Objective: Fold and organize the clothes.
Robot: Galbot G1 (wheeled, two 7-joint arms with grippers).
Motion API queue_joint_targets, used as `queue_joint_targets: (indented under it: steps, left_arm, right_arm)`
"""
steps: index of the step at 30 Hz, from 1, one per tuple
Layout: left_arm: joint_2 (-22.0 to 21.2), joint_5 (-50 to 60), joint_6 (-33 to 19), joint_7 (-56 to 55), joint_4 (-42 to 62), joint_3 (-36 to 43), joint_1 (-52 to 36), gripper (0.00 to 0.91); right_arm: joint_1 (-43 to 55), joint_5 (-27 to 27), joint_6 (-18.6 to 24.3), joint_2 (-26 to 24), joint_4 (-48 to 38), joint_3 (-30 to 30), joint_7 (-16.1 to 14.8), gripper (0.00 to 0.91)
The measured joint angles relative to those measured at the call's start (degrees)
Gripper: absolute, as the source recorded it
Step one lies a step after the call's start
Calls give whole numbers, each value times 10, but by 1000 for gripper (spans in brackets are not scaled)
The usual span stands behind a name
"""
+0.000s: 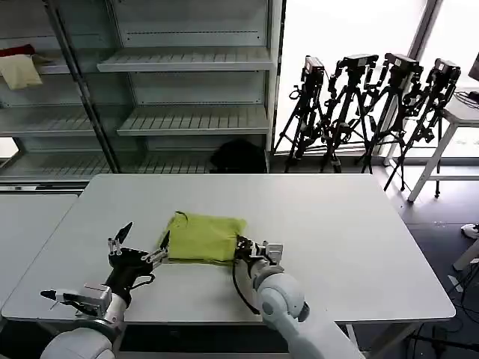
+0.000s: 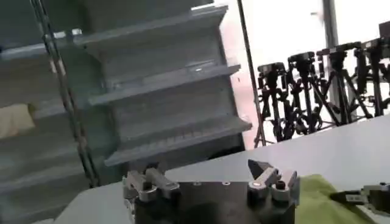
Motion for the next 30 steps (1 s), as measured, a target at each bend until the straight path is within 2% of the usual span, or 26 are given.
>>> queue_joint_targets:
  steps: [7,8,9,13,25,30]
  left_arm:
    - [-3,-1,0,0,0,4,-2,907]
    - [-4,0,0,0,0,6,-3,907]
    - [-5,0,0,0,0,8,-3,907]
    - [-6,2,0,0,-2,13,-1,907]
    - [-6,0,11,-6,-27,31,15,907]
    - [-8,1,13,-8,-48,44,25,907]
  right_arm:
    - [-14,-2,3,-49,21,41,-19,0]
    - [-17,-4,5,-58,23,48,-25,40]
    - [-19,-6,6,-65,23,54,-29,907]
    - [-26,-17,12,-94,23,76,-50,907]
    - [-69,-70,23,-172,55,138,-140,907]
    - [-119,-90,42,-206,96,193,-168,907]
